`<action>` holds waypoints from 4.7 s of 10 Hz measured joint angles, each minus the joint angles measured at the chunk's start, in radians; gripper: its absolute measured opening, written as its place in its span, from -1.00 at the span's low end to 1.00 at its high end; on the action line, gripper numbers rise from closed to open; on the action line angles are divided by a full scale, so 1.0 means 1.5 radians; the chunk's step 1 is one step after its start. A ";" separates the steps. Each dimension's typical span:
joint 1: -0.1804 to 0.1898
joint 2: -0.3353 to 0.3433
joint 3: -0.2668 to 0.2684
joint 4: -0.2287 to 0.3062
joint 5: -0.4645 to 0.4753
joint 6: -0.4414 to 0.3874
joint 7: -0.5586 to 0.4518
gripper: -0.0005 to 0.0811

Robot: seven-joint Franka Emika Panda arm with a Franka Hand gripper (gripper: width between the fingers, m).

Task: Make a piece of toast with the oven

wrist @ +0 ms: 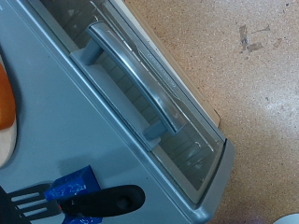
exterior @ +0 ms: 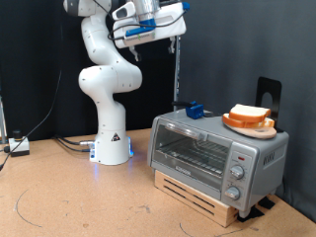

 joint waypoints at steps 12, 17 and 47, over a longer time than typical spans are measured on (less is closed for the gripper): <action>0.075 0.021 -0.103 -0.028 0.026 -0.047 -0.481 0.99; 0.075 0.048 -0.095 -0.082 0.026 0.074 -0.473 0.99; -0.006 0.278 -0.084 -0.168 -0.049 0.318 -0.550 0.99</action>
